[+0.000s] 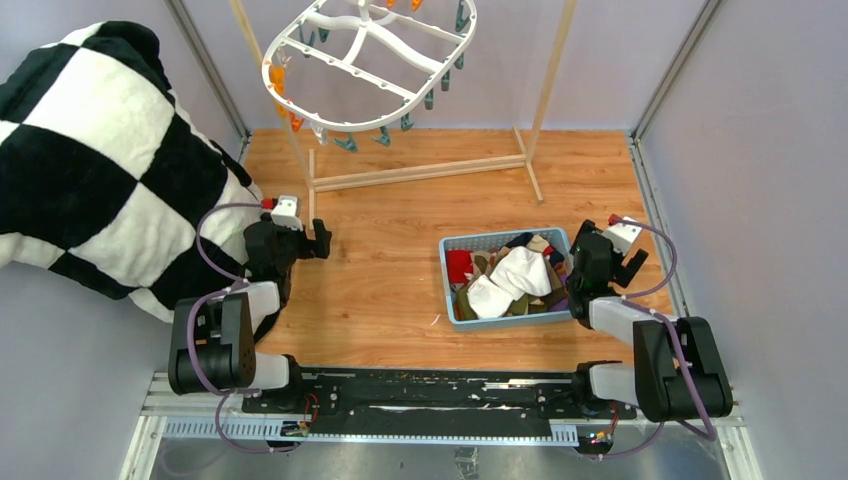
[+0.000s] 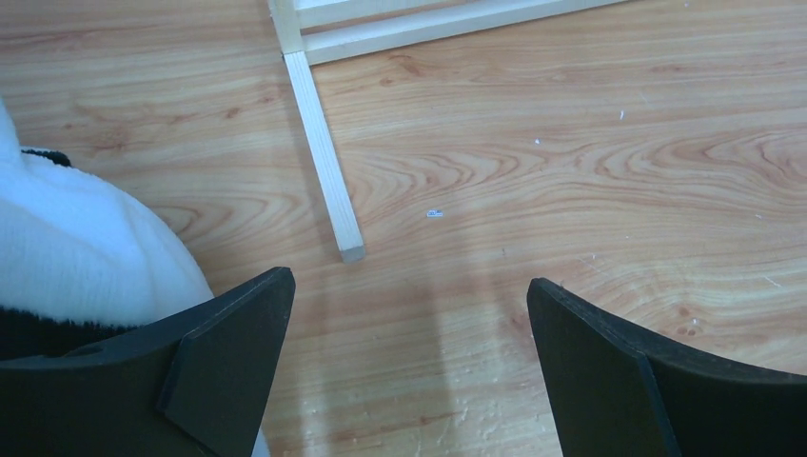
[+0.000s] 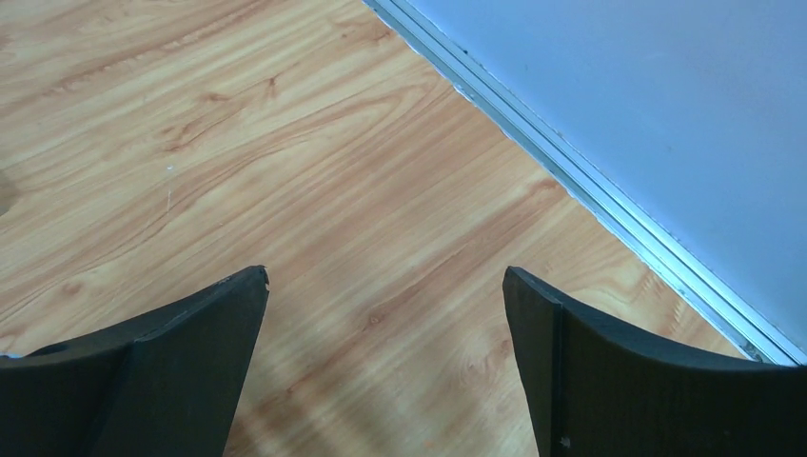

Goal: Remove the socks clipped to the hanger
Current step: Reset both arms

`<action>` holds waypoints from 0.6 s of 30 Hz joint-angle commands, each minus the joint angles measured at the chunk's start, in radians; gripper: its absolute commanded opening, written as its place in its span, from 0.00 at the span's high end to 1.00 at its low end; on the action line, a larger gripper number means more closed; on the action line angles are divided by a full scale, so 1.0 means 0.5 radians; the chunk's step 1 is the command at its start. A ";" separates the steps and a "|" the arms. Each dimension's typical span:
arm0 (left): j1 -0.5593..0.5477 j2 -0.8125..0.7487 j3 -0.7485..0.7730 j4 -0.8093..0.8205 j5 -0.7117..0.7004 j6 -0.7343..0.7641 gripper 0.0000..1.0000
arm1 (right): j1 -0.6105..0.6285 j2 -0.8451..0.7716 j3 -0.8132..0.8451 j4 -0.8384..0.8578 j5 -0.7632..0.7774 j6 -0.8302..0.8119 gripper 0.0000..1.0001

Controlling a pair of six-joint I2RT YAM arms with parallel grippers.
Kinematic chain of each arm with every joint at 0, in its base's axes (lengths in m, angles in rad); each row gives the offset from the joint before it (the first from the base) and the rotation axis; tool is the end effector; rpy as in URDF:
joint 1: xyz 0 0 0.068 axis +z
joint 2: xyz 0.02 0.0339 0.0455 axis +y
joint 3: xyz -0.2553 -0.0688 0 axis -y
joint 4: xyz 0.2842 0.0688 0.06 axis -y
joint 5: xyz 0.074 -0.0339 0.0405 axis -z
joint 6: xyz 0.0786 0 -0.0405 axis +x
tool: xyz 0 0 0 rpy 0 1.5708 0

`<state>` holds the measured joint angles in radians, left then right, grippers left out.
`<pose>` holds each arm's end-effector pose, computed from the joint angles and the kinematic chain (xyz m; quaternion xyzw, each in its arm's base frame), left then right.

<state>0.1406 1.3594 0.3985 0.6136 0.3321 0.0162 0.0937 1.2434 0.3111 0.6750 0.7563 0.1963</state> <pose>0.3183 0.0192 0.1140 0.0446 0.8117 -0.0905 0.5753 0.2861 -0.0273 0.1294 0.2629 0.7235 -0.2073 0.6037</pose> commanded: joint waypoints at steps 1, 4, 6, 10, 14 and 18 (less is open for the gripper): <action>0.001 -0.047 -0.198 0.536 -0.106 -0.111 0.00 | 0.013 -0.007 -0.156 0.307 -0.111 -0.164 0.00; -0.040 -0.106 -0.397 0.838 -0.176 -0.075 0.00 | 0.168 0.052 -0.291 0.693 -0.309 -0.500 0.00; -0.160 -0.059 -0.598 1.143 -0.312 0.065 0.00 | 0.291 0.218 -0.323 0.963 -0.398 -0.753 0.00; -0.238 0.018 -0.567 1.293 -0.367 0.091 0.00 | 0.261 0.288 -0.396 1.200 -0.462 -0.776 0.00; -0.241 0.052 -0.434 1.025 -0.458 0.048 0.00 | 0.227 0.393 -0.536 1.487 -0.697 -0.787 0.00; -0.241 0.031 -0.419 0.966 -0.456 0.054 0.00 | 0.052 0.410 -0.203 0.834 -0.652 -0.580 0.00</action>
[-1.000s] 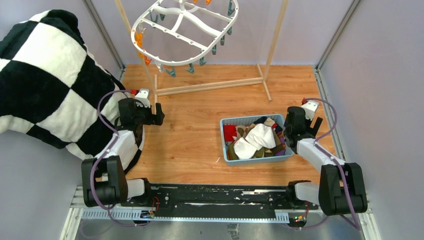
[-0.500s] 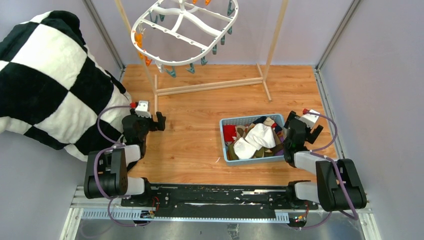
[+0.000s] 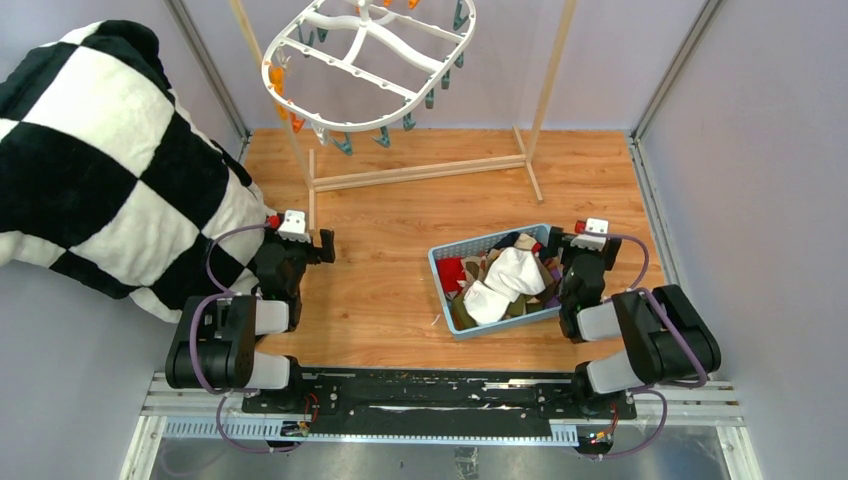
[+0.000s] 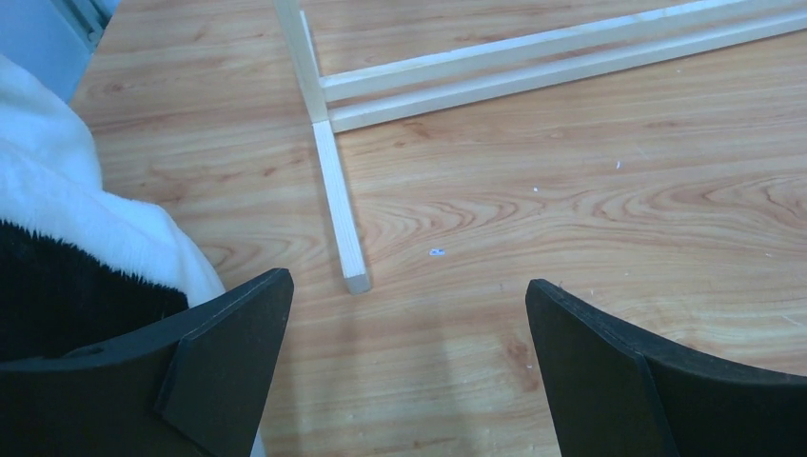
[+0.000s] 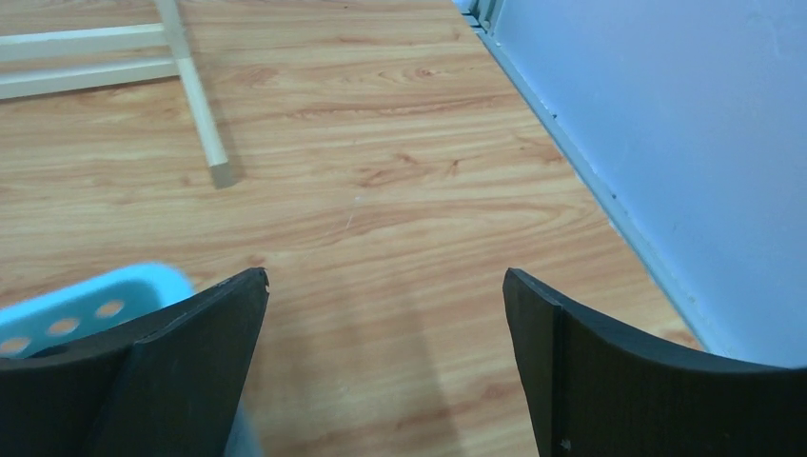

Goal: Remove the socks clipped to the hanger
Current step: Reset both arms

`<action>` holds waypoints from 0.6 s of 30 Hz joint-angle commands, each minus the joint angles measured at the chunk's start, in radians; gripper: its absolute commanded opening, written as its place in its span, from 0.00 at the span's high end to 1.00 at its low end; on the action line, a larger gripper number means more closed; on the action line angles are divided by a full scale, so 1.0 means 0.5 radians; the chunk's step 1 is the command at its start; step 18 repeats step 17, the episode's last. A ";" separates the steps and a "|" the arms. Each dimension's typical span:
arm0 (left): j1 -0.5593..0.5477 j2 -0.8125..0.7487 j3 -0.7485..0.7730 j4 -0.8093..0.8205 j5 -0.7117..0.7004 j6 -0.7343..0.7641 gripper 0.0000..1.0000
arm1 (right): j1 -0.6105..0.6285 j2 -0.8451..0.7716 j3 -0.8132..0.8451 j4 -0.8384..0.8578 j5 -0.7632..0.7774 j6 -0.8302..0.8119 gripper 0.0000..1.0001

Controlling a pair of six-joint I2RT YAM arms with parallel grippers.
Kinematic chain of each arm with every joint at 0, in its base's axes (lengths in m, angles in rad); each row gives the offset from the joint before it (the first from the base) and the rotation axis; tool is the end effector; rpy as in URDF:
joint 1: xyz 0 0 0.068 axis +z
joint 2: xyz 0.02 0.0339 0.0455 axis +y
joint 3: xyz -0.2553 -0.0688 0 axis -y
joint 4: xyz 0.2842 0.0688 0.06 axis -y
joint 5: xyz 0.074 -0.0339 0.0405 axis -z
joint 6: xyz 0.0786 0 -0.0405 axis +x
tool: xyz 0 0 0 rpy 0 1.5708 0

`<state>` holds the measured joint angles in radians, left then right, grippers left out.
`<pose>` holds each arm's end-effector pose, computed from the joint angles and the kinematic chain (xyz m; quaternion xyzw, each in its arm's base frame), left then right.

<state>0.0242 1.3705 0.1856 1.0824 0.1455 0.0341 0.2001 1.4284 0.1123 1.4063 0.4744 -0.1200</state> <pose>0.2829 -0.0046 0.1074 0.0524 0.7402 -0.0345 0.6695 0.2588 0.0158 0.1193 0.0668 0.6749 -0.1296 0.7234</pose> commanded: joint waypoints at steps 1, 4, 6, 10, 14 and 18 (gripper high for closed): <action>-0.009 0.014 0.000 0.056 -0.084 0.015 0.00 | -0.222 -0.017 0.221 -0.752 -0.203 0.117 0.00; -0.009 0.002 0.009 0.010 -0.083 0.017 0.00 | -0.234 -0.077 0.238 -0.840 -0.221 0.140 0.00; -0.009 0.011 0.001 0.037 -0.083 0.017 0.00 | -0.234 -0.069 0.230 -0.816 -0.222 0.133 0.00; -0.009 0.010 0.009 0.025 -0.086 0.018 0.00 | -0.234 -0.079 0.236 -0.840 -0.222 0.139 0.00; -0.011 0.010 0.015 0.007 -0.090 0.023 0.00 | -0.233 -0.080 0.239 -0.841 -0.221 0.139 0.00; -0.012 0.005 0.010 0.012 -0.091 0.022 0.00 | -0.234 -0.080 0.238 -0.840 -0.222 0.139 0.00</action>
